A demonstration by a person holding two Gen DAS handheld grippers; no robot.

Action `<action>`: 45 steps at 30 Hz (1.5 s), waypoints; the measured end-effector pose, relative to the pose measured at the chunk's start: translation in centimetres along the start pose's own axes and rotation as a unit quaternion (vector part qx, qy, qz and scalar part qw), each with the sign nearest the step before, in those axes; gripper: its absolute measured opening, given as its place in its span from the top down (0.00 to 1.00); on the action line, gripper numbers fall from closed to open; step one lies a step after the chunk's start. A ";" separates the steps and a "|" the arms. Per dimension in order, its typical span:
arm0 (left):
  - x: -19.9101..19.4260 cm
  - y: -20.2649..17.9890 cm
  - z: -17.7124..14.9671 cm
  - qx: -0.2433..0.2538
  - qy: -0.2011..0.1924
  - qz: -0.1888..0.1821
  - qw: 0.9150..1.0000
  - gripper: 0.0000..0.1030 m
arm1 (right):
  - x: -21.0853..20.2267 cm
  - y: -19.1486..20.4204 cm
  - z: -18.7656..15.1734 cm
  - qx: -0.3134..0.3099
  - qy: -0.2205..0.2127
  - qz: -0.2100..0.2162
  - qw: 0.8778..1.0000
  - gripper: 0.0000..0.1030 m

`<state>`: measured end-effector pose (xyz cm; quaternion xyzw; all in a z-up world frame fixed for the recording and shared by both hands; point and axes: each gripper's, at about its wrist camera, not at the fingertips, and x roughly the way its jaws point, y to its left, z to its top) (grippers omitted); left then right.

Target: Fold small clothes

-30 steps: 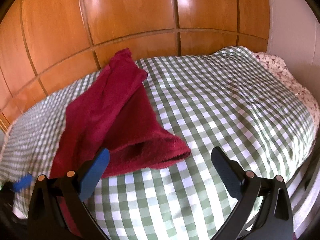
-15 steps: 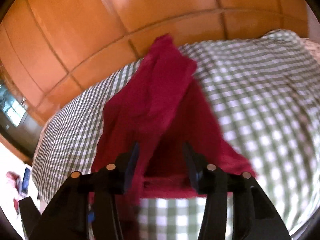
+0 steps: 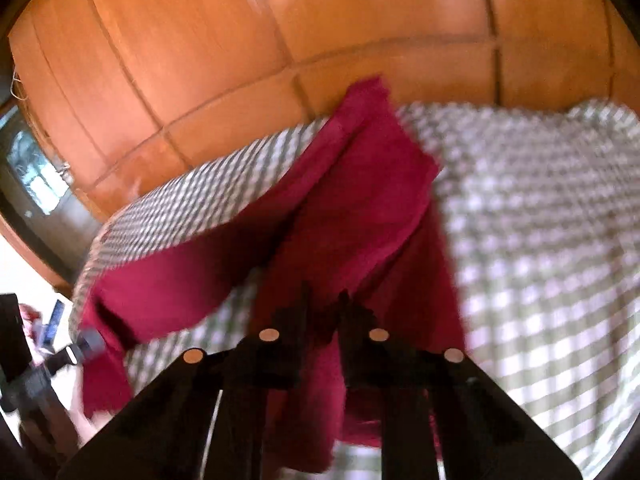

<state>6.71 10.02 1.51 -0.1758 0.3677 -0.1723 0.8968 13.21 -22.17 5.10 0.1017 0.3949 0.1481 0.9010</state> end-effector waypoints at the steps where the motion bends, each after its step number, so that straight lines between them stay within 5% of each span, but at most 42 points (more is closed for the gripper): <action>1: -0.2 0.9 1.0 -0.006 -0.008 0.011 1.000 0.93 | -0.6 -0.8 0.7 -0.002 -0.008 -0.013 1.000 0.94; 8: 0.0 7.8 8.6 -0.061 -0.049 0.111 0.991 0.93 | -2.5 -9.5 5.8 0.011 -0.051 -0.176 0.983 0.94; 16: 1.9 13.6 15.5 -0.092 -0.055 0.224 0.969 0.93 | -0.1 -19.7 10.8 0.036 -0.021 -0.335 0.941 0.92; 17: 2.4 14.1 16.0 -0.093 -0.052 0.242 0.964 0.92 | 0.6 -20.7 11.1 0.041 -0.009 -0.340 0.940 0.86; 19: 3.3 15.2 16.8 -0.102 -0.049 0.283 0.952 0.92 | 1.1 -21.4 11.3 0.046 -0.010 -0.356 0.933 0.55; 20: 3.3 15.7 17.1 -0.109 -0.047 0.291 0.949 0.86 | 0.9 -21.6 11.2 0.054 -0.018 -0.353 0.934 0.42; 21: 3.4 16.2 17.2 -0.118 -0.045 0.303 0.945 0.64 | 0.5 -21.2 10.9 0.061 -0.023 -0.343 0.937 0.42; 23: 2.7 16.5 16.9 -0.131 -0.060 0.314 0.938 0.38 | 0.2 -20.2 10.1 0.071 -0.022 -0.299 0.951 0.42; 28: 2.0 14.5 14.8 -0.111 -0.071 0.294 0.947 0.37 | -0.5 -13.2 5.2 0.081 0.034 -0.056 0.995 0.47; 30: 2.0 12.9 13.5 -0.102 -0.066 0.267 0.956 0.38 | 0.1 -9.7 2.5 0.076 0.074 0.026 0.994 0.47; 34: 2.7 10.2 10.5 -0.077 -0.047 0.210 0.973 0.37 | 2.5 -3.7 -2.1 0.074 0.148 0.121 0.979 0.48; 37: 3.5 8.1 8.0 -0.064 -0.022 0.167 0.984 0.37 | 4.0 -0.9 -3.3 0.059 0.163 0.133 0.976 0.73; 38: 3.9 7.2 6.9 -0.059 -0.010 0.149 0.987 0.37 | 4.3 -0.2 -3.3 0.050 0.165 0.122 0.977 0.91; 41: 5.3 5.1 4.8 -0.051 0.018 0.099 0.994 0.38 | 3.1 0.2 -2.4 0.022 0.142 0.095 0.985 0.92; 45: 7.6 2.4 2.3 -0.046 0.056 0.029 0.997 0.43 | -3.3 -4.1 1.8 0.040 0.038 0.046 0.997 0.92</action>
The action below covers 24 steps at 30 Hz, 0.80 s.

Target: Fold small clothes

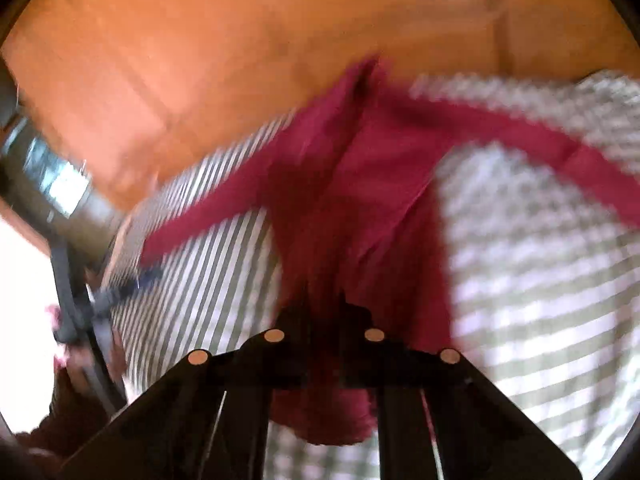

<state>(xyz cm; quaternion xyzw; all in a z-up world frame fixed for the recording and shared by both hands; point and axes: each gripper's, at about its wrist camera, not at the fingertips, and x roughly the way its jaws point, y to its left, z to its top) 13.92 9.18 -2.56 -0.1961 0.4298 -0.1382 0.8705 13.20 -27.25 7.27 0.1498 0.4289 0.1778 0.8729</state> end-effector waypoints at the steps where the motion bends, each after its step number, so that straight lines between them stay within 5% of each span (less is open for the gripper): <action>1: 0.8 -0.8 -0.5 0.004 0.013 -0.015 1.000 0.45 | -1.6 -1.2 0.8 0.002 -0.021 -0.021 1.000 0.92; 7: 6.5 -6.3 -3.7 0.007 0.098 -0.102 0.990 0.54 | -5.7 -7.7 3.8 0.023 -0.068 -0.151 0.986 0.92; 13: 11.2 -10.5 -6.0 0.000 0.144 -0.128 0.981 0.54 | -5.2 -12.5 4.7 0.056 -0.064 -0.174 0.981 0.92; 15: 11.6 -11.3 -5.7 0.008 0.145 -0.129 0.981 0.93 | -4.8 -13.0 4.8 0.056 -0.059 -0.178 0.981 0.92; 20: 7.8 -10.1 -3.7 0.008 0.119 -0.138 0.983 0.97 | -4.8 -11.4 4.7 0.042 -0.062 -0.171 0.982 0.92; 24: 1.1 -8.5 -0.9 0.013 0.077 -0.147 0.986 0.97 | -7.2 -9.1 4.2 0.036 -0.073 -0.127 0.989 0.92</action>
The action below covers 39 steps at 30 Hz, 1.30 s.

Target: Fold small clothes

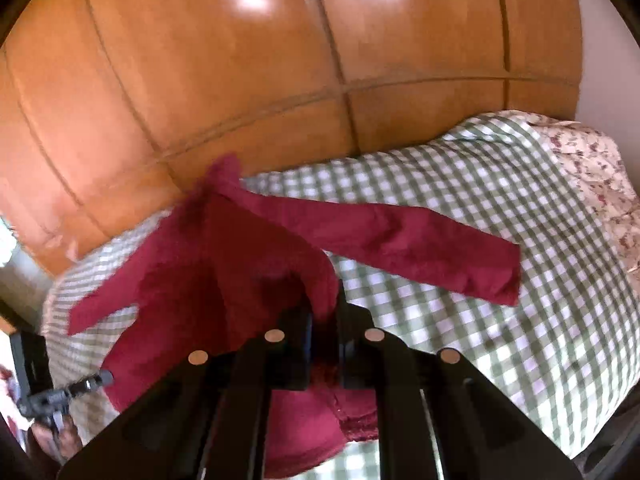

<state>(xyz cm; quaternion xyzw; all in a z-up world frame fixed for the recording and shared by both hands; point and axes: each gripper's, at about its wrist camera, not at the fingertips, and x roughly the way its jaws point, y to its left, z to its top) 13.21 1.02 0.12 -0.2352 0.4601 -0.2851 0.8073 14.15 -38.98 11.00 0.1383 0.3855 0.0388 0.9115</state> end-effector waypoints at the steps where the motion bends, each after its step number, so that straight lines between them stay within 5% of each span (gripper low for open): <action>1: -1.6 0.1 0.2 0.002 -0.006 0.003 1.000 0.97 | -0.8 0.4 -0.2 -0.001 -0.001 0.012 1.000 0.92; 6: -11.4 2.3 0.2 -0.009 -0.018 0.028 0.999 0.97 | -3.6 2.4 -4.1 -0.015 0.025 0.063 0.998 0.92; 14: -14.5 7.6 -6.2 -0.021 0.031 0.131 0.991 0.97 | -1.2 3.3 -17.3 -0.057 0.190 0.058 0.978 0.90; 17: -13.6 10.3 -8.4 -0.068 0.043 0.143 0.986 0.63 | -0.2 3.1 -19.6 -0.053 0.221 0.043 0.973 0.85; 20: -13.6 12.9 -9.8 -0.121 0.031 0.149 0.981 0.59 | -0.1 2.5 -18.9 -0.036 0.208 0.010 0.977 0.61; 23: -14.9 15.2 -9.7 -0.172 -0.012 0.175 0.969 0.59 | -0.6 3.4 -17.2 -0.045 0.175 -0.004 0.983 0.59; 27: -17.5 18.6 -8.5 -0.220 -0.076 0.240 0.943 0.48 | 0.0 7.5 -15.3 -0.068 0.124 0.009 0.990 0.42; 35: -21.5 25.1 -2.9 -0.275 -0.158 0.295 0.901 0.48 | 7.2 17.5 -17.0 -0.117 0.168 0.082 0.975 0.39; 39: -21.6 27.8 0.8 -0.294 -0.181 0.308 0.886 0.48 | 9.1 18.6 -18.8 -0.126 0.176 0.071 0.974 0.22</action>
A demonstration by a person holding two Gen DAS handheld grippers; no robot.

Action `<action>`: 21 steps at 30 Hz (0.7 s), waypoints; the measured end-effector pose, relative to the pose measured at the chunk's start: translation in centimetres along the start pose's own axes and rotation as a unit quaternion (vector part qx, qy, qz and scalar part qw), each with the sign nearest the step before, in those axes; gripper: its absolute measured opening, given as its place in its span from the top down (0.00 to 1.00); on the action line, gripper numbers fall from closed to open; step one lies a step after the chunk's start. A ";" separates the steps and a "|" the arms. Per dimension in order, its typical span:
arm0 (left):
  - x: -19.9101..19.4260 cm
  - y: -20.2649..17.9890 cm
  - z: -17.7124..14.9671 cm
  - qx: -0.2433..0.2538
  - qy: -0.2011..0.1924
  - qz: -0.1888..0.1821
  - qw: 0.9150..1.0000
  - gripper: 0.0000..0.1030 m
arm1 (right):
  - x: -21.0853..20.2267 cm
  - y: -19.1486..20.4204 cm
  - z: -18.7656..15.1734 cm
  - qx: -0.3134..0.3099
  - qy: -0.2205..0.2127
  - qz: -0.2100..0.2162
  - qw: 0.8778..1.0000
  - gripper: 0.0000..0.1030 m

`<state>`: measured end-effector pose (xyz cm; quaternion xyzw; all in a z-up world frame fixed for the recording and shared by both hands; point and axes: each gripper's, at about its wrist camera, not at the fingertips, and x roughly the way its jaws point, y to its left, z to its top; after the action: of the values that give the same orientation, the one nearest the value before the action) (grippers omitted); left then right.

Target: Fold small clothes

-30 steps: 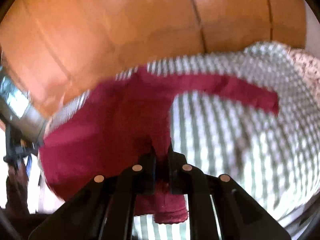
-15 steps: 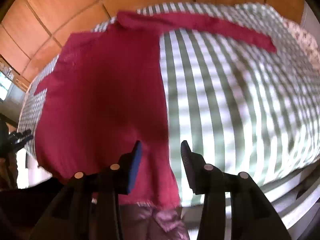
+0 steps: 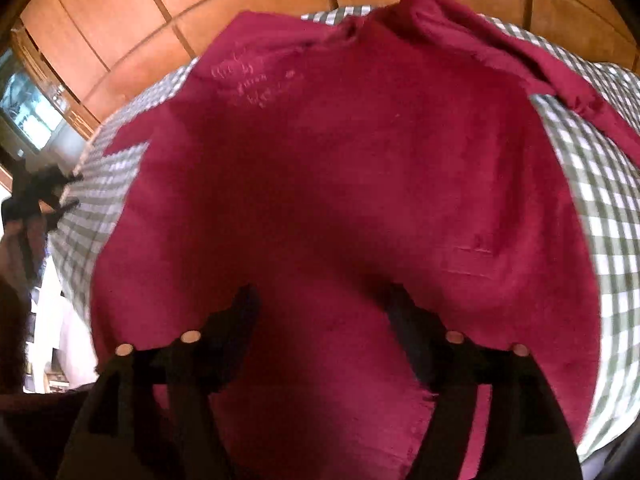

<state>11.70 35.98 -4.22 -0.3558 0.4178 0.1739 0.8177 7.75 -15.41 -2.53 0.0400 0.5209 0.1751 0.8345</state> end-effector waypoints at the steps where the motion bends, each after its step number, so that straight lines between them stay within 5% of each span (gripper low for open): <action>1: 0.7 -0.2 1.0 -0.001 -0.001 0.001 1.000 0.48 | 0.2 0.2 -0.1 -0.004 -0.003 0.005 1.000 0.18; 5: 3.9 -1.6 4.0 0.010 -0.002 0.030 0.999 0.42 | 1.1 0.8 -0.3 -0.033 0.002 0.004 0.999 0.02; 9: 7.0 -2.7 6.0 0.012 0.004 0.044 0.999 0.39 | 1.8 0.9 0.1 -0.022 0.001 -0.003 1.000 0.02; 10: 7.5 -3.0 6.2 0.020 0.005 0.045 0.999 0.43 | 1.9 1.0 0.1 -0.020 -0.001 -0.004 1.000 0.02; 11: 7.9 -3.4 6.4 0.029 0.006 0.043 0.999 0.65 | 2.0 1.0 0.2 -0.020 -0.002 -0.006 1.000 0.02; 13: 8.4 -4.3 7.0 0.055 0.008 0.047 0.997 0.92 | 2.2 1.1 0.1 -0.021 -0.003 -0.010 1.000 0.02; 19: 4.3 -2.8 11.3 0.042 -0.088 0.092 0.991 0.94 | 2.3 1.2 0.4 -0.021 0.000 -0.022 1.000 0.02; 21: 2.1 -1.3 13.2 0.027 -0.128 0.128 0.983 0.94 | 2.4 1.2 0.5 -0.020 -0.001 -0.024 1.000 0.02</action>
<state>21.08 44.64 -0.06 -0.2519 0.3566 0.3096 0.8447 8.83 -13.39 -4.01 0.0114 0.5176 0.1653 0.8394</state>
